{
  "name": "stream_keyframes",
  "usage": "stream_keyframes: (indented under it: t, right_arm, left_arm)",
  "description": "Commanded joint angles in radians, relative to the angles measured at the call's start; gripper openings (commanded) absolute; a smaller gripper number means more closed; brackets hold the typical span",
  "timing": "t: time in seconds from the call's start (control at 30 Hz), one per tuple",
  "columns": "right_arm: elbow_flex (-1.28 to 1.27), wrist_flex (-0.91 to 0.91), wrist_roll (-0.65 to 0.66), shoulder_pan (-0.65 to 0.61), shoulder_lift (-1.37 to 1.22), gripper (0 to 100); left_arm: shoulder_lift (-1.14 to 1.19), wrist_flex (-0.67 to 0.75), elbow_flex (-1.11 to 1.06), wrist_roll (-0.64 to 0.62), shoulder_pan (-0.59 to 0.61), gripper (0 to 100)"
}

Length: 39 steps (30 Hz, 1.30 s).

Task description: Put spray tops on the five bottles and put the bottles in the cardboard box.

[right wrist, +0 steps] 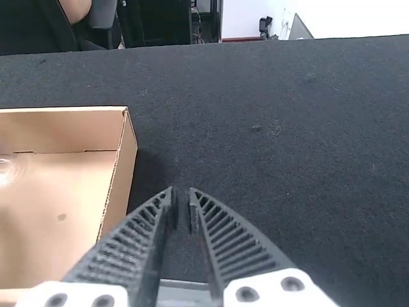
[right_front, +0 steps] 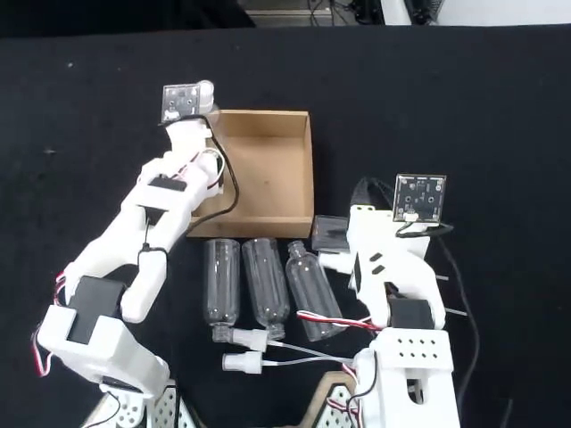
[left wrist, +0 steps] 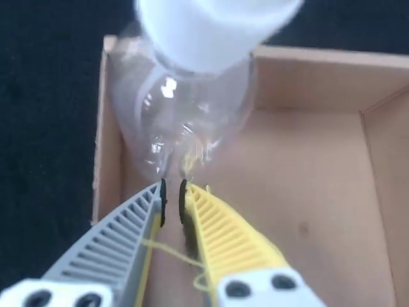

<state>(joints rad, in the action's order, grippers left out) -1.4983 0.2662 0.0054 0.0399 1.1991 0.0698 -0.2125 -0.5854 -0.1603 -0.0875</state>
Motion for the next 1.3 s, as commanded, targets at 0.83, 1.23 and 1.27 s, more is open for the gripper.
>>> stream_keyframes:
  t: [0.83, 1.23, 1.27]
  right_arm:
    - [0.005, -0.026, 0.000, 0.005, 0.022, 1.5]
    - [0.007, -0.023, 0.000, 0.005, 0.022, 1.5]
    - [0.007, -0.023, 0.000, 0.005, 0.022, 1.5]
  left_arm:
    - [-0.373, -0.489, 0.068, 0.066, 0.130, 11]
    - [-0.256, -0.566, 0.114, 0.089, 0.147, 16]
    - [-0.238, -0.566, 0.122, 0.089, 0.154, 15]
